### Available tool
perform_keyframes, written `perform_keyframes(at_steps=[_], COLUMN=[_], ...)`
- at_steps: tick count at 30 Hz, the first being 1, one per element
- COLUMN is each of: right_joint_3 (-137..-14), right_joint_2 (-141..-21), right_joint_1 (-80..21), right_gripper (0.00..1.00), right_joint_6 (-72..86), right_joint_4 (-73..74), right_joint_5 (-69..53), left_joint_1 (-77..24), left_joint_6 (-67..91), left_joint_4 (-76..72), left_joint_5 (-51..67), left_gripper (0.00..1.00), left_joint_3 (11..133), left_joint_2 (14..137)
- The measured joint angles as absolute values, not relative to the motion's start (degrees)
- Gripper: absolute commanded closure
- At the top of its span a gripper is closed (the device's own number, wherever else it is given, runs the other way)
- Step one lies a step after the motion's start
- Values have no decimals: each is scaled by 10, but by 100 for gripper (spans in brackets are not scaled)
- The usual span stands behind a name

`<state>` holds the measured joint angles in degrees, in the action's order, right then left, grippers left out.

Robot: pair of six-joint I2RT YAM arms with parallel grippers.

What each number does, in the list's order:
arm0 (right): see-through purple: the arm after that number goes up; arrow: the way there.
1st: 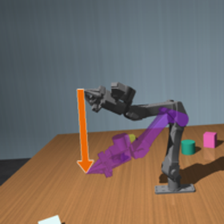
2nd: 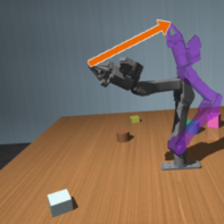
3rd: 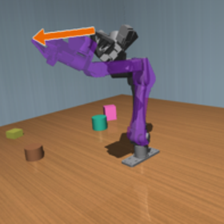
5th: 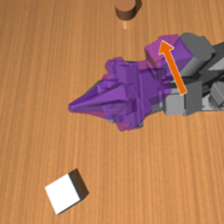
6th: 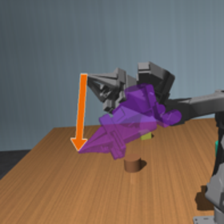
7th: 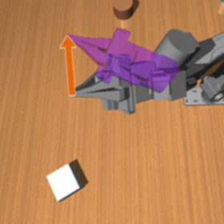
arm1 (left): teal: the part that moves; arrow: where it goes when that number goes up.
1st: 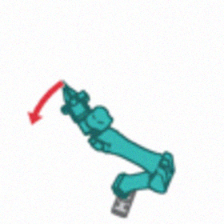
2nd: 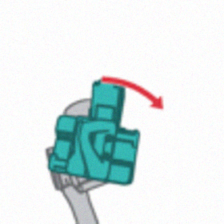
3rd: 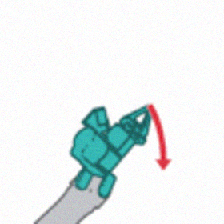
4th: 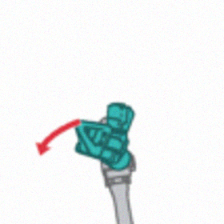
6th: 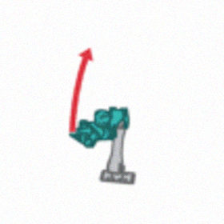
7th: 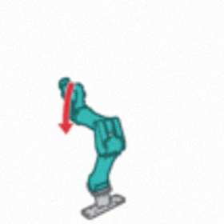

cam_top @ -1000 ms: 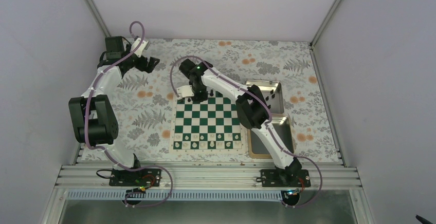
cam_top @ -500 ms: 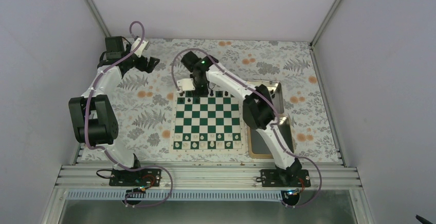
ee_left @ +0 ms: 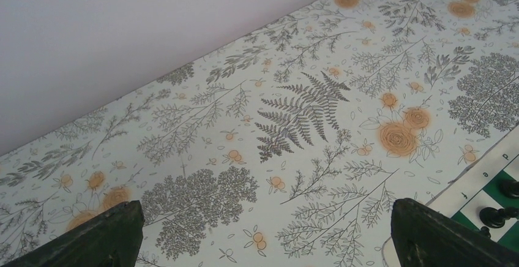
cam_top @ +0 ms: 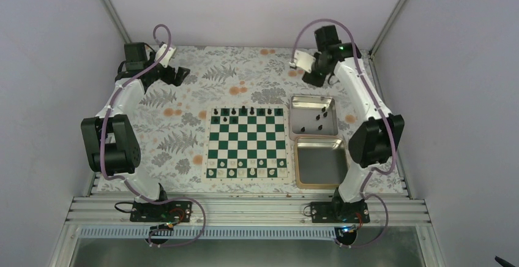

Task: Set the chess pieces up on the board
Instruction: Pick up the chess piece from the storage box.

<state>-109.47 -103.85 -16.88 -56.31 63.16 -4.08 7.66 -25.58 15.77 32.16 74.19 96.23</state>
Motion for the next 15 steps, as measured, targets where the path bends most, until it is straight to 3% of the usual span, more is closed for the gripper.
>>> perform_keyframes(at_steps=[7, 15], right_joint_3=[-942, -921], right_joint_2=[-1083, -1115], right_joint_1=[-90, -60], right_gripper=[53, 54], right_joint_6=[-556, -548], right_joint_4=[633, 627], right_joint_5=[-30, -25], left_joint_1=[77, 77], left_joint_6=[-248, -248], left_joint_4=[154, 154], left_joint_5=[322, 322], left_gripper=[0, 0], left_joint_3=[742, 742], left_joint_2=[962, 963])
